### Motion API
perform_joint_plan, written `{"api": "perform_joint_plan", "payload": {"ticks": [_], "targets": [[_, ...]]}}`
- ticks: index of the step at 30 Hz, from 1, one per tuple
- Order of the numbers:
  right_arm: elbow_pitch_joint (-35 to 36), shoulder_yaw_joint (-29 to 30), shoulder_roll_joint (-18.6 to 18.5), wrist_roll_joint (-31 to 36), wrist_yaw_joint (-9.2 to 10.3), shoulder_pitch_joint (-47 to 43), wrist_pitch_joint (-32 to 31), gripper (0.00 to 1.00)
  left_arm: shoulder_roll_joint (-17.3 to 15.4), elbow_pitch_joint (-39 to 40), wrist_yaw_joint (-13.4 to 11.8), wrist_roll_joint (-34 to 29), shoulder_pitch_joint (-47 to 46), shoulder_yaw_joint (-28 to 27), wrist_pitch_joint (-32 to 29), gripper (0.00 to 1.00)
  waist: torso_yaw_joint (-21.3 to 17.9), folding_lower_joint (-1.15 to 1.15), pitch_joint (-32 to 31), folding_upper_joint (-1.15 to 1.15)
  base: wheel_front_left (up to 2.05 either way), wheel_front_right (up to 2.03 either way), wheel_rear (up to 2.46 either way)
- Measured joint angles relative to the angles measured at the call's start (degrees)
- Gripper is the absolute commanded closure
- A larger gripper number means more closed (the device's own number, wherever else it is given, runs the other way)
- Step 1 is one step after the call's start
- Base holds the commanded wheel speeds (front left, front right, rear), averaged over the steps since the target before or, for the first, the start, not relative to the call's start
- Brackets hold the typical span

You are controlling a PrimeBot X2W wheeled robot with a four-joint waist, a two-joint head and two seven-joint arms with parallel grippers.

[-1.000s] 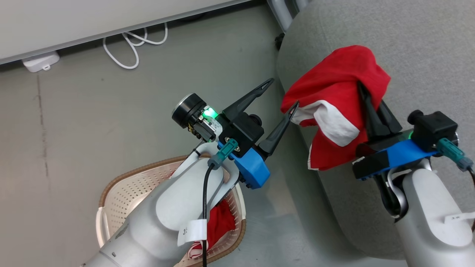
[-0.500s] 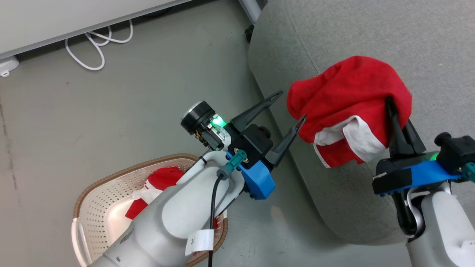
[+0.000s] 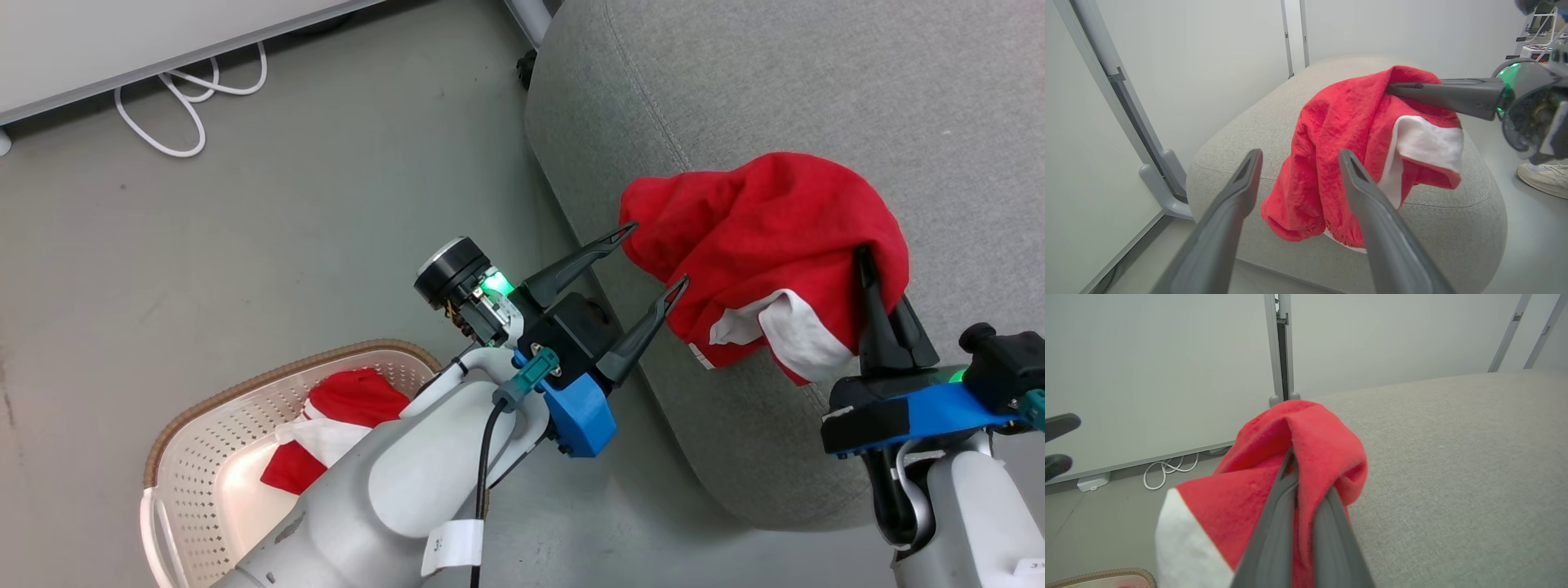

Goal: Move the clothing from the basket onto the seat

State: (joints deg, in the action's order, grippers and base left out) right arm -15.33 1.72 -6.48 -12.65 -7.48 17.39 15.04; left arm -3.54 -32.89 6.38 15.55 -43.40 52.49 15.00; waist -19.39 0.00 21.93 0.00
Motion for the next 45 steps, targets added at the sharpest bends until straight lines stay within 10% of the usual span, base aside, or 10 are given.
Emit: {"api": "perform_joint_plan", "payload": {"ticks": [17, 28, 45], "targets": [[7.66, 2.18, -4.70, 2.75, -0.01, 14.23, 0.00, 1.00, -1.04, 1.59, -0.30, -0.93, -2.16, -0.83, 0.00, 0.00, 0.92, 0.00, 4.79, 0.00, 0.00, 0.00, 0.00], [10.39, 15.52, -14.36, 3.47, -0.01, 28.54, 0.01, 1.00, -2.60, 2.79, -0.85, -2.22, -7.08, -1.43, -0.14, 0.00, 2.22, 0.01, 13.03, 0.00, 0.00, 0.00, 0.00], [-5.63, 25.64, -19.27, 3.26, -0.01, 30.79, 0.00, 1.00, -5.02, 4.90, -1.40, -3.46, -11.54, -1.03, -1.32, 0.00, 3.18, 0.01, 23.67, 0.00, 0.00, 0.00, 0.00]]}}
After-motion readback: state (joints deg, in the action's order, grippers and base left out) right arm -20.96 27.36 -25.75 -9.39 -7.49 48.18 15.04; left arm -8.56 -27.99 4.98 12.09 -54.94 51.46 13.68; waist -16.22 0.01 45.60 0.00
